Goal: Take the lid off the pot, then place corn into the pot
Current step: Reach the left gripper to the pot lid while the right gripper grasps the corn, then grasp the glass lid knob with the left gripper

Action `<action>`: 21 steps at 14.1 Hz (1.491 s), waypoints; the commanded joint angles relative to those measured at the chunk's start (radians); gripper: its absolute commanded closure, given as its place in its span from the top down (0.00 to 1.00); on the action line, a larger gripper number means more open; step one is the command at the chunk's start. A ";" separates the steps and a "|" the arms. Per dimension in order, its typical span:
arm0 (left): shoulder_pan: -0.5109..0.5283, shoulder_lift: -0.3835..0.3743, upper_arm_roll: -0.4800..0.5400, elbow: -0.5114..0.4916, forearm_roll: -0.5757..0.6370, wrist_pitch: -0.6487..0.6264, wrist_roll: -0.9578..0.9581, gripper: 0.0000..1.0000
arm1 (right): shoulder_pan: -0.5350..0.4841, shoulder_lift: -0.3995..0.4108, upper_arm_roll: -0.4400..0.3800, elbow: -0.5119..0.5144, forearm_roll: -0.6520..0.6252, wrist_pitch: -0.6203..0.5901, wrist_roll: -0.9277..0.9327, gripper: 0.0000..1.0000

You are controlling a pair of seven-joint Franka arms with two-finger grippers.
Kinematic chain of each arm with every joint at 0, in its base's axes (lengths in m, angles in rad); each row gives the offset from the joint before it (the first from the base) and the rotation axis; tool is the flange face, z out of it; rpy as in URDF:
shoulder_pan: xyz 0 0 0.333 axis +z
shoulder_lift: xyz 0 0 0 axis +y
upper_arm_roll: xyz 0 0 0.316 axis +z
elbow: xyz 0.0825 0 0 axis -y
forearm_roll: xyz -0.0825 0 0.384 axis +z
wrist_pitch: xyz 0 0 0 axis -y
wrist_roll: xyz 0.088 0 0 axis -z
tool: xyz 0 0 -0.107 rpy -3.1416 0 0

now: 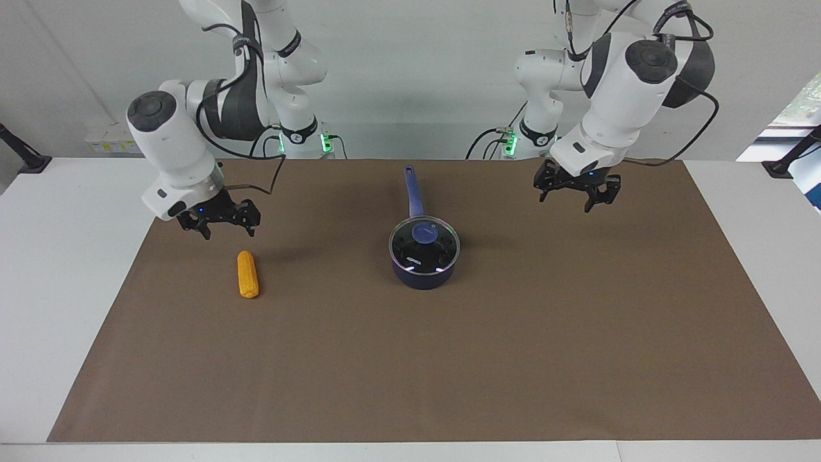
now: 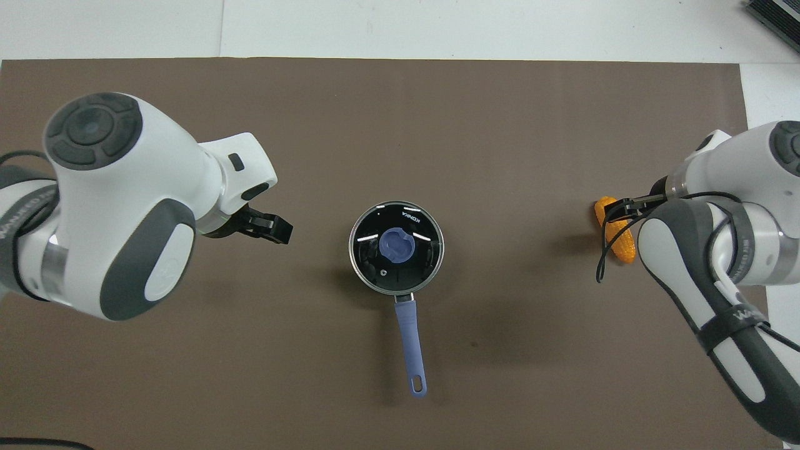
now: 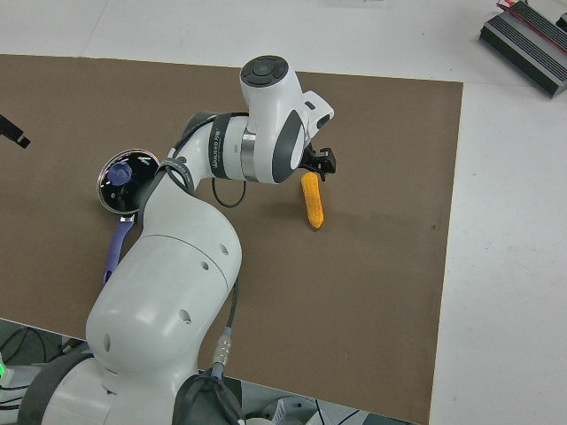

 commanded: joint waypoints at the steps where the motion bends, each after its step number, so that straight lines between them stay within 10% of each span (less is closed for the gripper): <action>1: -0.022 0.038 -0.047 -0.030 0.006 0.081 -0.142 1.00 | -0.010 0.038 0.006 -0.023 0.004 0.078 -0.113 1.00; 6: -0.094 0.100 -0.090 -0.028 0.018 0.178 -0.337 1.00 | -0.010 0.153 0.008 -0.022 0.007 0.238 -0.175 1.00; 17: -0.137 0.239 -0.237 0.070 0.238 0.247 -0.634 1.00 | -0.019 0.127 0.006 -0.023 0.039 0.109 -0.270 1.00; 21: -0.137 0.267 -0.237 0.074 0.235 0.275 -0.634 1.00 | -0.025 0.131 0.006 -0.026 0.041 0.160 -0.293 0.77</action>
